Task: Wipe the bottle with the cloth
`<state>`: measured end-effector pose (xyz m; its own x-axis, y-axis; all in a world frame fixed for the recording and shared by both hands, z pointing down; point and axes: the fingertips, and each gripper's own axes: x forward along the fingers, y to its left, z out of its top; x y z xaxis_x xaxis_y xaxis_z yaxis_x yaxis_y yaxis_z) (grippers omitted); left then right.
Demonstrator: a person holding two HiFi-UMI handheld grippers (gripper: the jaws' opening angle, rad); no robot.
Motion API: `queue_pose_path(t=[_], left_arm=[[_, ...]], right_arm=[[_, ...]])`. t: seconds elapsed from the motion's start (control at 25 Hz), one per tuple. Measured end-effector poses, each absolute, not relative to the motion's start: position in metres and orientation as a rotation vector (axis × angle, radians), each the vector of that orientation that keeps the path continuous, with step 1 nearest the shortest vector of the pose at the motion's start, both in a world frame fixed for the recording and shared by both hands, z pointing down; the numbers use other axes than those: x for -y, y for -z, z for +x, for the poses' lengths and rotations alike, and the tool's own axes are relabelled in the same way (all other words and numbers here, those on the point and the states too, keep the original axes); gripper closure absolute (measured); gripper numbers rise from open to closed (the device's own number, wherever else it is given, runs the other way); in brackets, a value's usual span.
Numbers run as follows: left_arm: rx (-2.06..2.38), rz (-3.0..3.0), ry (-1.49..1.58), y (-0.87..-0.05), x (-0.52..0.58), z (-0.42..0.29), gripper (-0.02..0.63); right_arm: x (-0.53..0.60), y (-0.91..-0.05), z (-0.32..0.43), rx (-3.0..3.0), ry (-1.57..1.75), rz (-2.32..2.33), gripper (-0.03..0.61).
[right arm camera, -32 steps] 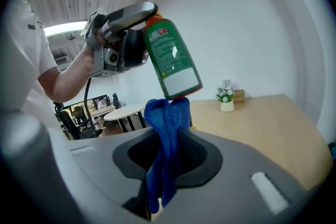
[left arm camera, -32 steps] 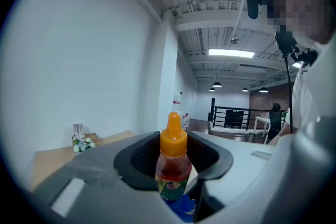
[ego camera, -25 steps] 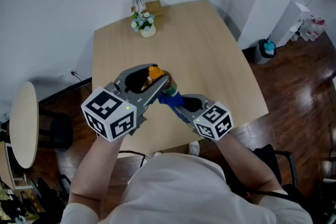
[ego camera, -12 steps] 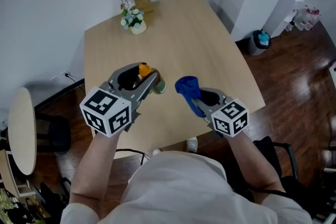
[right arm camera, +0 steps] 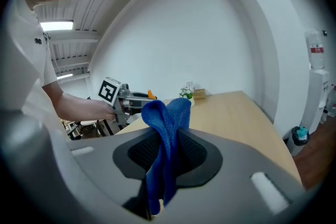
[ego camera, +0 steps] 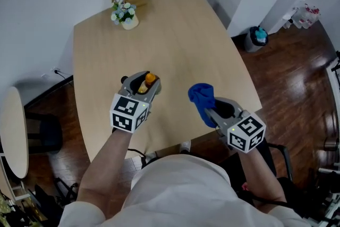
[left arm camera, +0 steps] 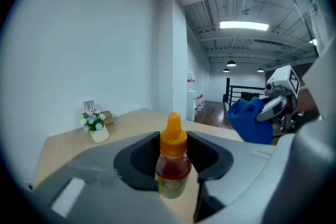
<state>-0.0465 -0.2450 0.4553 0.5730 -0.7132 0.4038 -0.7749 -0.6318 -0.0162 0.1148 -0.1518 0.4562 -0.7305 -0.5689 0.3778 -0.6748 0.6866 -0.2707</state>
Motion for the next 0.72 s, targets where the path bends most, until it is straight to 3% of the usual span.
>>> queue_pose_path(t=[0.4,0.72], left_arm=[[1.354,2.522,-0.61,-0.548,0.28,-0.057,0.454],[1.389,2.519,-0.586,-0.569,0.281,-0.055,0.453]], right_arm=[[0.16,-0.466,0.128,2.558,-0.644,0.956,0.488],[0.165,-0.473,0.122,2.551,-0.659,0.917,0.488]])
